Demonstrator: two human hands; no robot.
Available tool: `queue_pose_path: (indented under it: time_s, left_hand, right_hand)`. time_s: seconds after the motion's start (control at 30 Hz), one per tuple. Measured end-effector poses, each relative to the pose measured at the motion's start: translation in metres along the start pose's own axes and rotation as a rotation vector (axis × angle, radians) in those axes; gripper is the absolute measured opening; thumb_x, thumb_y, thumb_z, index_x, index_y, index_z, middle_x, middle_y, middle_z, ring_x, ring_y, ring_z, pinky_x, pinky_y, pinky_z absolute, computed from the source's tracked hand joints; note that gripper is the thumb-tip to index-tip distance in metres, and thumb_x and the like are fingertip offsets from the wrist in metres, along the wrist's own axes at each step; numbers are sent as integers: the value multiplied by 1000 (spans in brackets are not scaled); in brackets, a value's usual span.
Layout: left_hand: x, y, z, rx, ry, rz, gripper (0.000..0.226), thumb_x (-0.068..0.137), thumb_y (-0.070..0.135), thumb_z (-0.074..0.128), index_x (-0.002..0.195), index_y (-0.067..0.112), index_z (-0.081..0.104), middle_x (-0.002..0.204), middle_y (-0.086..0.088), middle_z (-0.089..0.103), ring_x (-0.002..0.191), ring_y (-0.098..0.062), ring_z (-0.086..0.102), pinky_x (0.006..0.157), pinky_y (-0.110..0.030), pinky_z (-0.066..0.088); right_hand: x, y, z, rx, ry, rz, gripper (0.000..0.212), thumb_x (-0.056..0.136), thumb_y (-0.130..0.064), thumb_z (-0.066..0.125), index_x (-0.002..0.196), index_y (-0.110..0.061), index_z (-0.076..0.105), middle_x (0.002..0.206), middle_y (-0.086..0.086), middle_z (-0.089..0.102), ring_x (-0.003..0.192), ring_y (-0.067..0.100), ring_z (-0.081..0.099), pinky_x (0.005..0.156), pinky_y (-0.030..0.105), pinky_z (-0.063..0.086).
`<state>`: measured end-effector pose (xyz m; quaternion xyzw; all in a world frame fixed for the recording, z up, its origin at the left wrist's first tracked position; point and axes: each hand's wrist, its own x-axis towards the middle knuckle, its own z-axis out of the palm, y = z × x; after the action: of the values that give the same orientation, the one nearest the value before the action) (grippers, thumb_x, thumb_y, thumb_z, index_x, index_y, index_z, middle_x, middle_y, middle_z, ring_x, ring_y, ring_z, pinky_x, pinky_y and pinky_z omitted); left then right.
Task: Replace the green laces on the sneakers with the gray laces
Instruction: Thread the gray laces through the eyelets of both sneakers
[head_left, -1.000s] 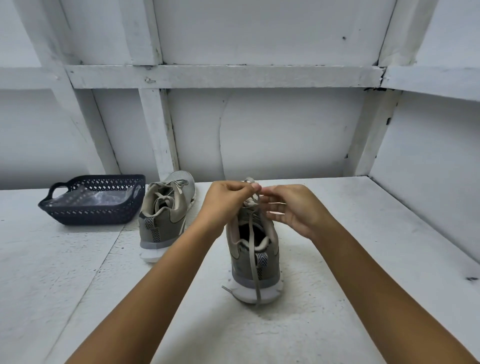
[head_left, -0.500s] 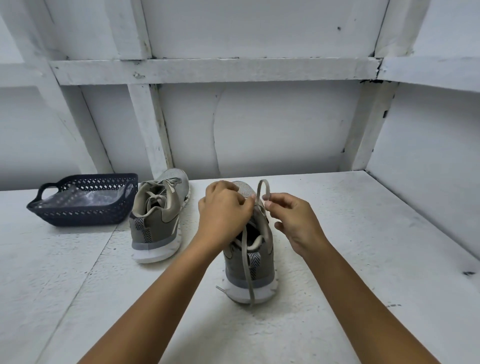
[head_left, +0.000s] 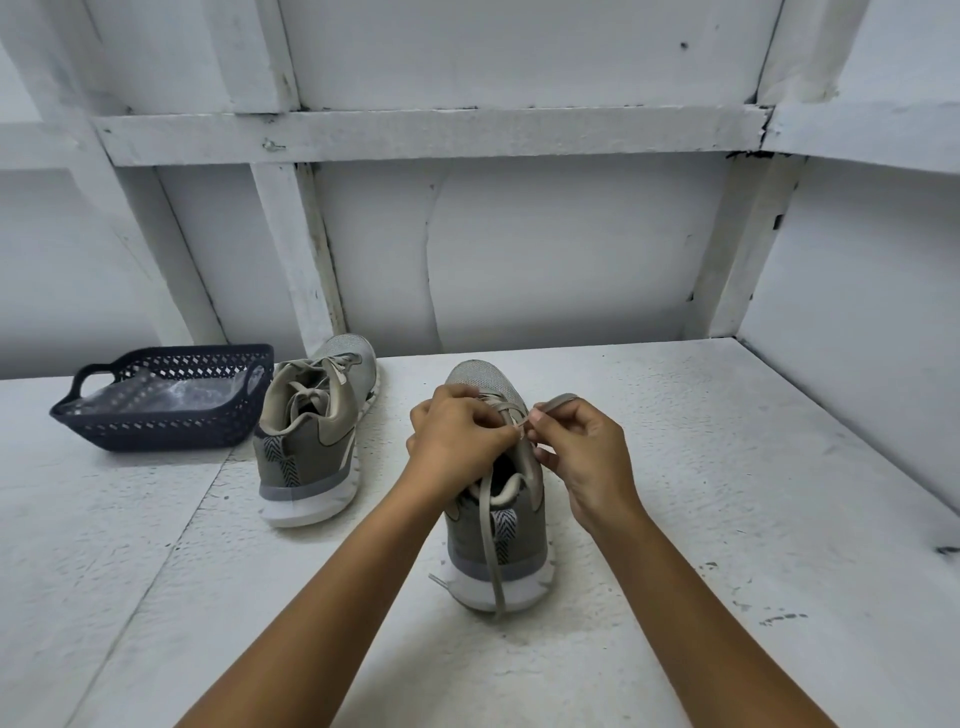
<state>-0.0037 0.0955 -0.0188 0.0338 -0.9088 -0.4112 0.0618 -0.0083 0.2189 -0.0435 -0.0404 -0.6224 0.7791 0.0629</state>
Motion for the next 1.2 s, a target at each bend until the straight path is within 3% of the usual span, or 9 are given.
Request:
queue_pose_path:
  time_s: [0.43,0.53,0.67,0.9,1.2]
  left_hand:
    - [-1,-2,-1,-63,-15,11,16,79,34,72,65,34,63,125,9,43,130,-18,31,108,-37,29]
    - [0,-3,1,-38,-5,8,9,82,32,67,74,30,68,128,8,44,129,-18,30,108,-35,27]
    - [2,-4,3,-21,1,12,19,91,21,54,93,18,72,132,6,44,130,-22,31,103,-29,27]
    - [4,-4,4,-15,-12,17,16,89,22,58,91,19,73,132,4,43,130,-23,32,103,-29,29]
    - [8,-6,4,14,-29,14,13,87,24,62,92,18,72,132,3,42,129,-22,34,105,-33,33]
  right_hand:
    - [1,13,5,-157,126,-170,18,85,-6,66,69,-13,62,65,2,65,60,13,60,63,34,53]
    - [1,14,5,-229,138,-225,18,85,-8,67,69,-15,61,65,-3,65,64,16,62,67,41,56]
    - [-5,14,4,-337,141,-325,17,86,-10,65,71,-14,59,69,-7,64,68,9,61,69,32,53]
    - [-2,16,6,-364,152,-319,15,86,-11,65,72,-10,60,68,-5,64,66,9,60,64,22,48]
    - [1,23,5,-369,98,-258,17,87,-17,64,71,-9,66,75,-1,68,76,17,64,74,33,52]
